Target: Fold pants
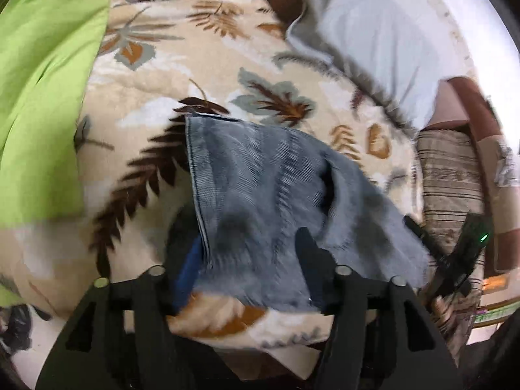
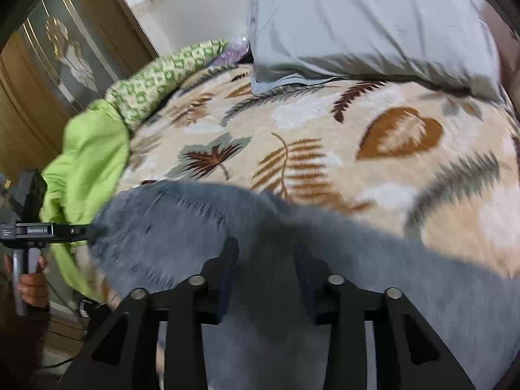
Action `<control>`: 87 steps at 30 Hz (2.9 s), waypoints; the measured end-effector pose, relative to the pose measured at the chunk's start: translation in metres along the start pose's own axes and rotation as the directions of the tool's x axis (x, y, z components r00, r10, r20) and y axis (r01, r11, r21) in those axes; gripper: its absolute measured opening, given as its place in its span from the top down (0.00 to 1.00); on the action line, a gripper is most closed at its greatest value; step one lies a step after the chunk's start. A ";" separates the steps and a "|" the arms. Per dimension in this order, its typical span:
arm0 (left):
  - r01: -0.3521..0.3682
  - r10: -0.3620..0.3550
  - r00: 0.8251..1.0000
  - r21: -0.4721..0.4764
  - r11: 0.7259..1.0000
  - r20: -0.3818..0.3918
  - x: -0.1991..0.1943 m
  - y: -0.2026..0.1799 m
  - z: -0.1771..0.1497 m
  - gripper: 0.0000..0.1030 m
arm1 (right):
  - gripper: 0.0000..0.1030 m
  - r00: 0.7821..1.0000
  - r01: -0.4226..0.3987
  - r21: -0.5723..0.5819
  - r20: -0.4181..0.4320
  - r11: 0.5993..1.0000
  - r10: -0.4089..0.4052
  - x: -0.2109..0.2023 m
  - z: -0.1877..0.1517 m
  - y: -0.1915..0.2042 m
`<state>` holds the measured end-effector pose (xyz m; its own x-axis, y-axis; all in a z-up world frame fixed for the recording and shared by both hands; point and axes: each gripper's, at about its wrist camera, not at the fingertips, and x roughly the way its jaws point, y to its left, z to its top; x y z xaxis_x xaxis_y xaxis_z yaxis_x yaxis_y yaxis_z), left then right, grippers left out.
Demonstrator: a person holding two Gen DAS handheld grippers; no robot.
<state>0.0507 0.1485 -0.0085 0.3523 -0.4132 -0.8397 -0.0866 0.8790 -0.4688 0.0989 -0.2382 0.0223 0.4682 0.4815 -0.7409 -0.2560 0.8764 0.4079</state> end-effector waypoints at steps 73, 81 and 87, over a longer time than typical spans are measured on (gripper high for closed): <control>0.045 -0.008 0.997 0.538 0.842 -0.071 0.049 -0.208 -0.070 0.39 | 0.31 0.931 0.140 0.782 0.105 0.607 -0.349 -0.206 -0.201 -0.205; 0.048 0.031 0.994 0.661 0.749 -0.107 0.082 -0.285 -0.049 0.35 | 0.31 0.946 0.108 0.766 0.118 0.634 -0.303 -0.183 -0.202 -0.213; 0.082 0.074 0.980 0.721 0.688 -0.182 0.138 -0.358 -0.023 0.34 | 0.29 0.940 0.048 0.757 0.187 0.652 -0.287 -0.178 -0.210 -0.223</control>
<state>0.1093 -0.2285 0.0372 0.1691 -0.3836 -0.9079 0.6408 0.7426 -0.1945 -0.1045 -0.5187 -0.0489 0.6713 0.2009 -0.7134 0.4959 0.5936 0.6338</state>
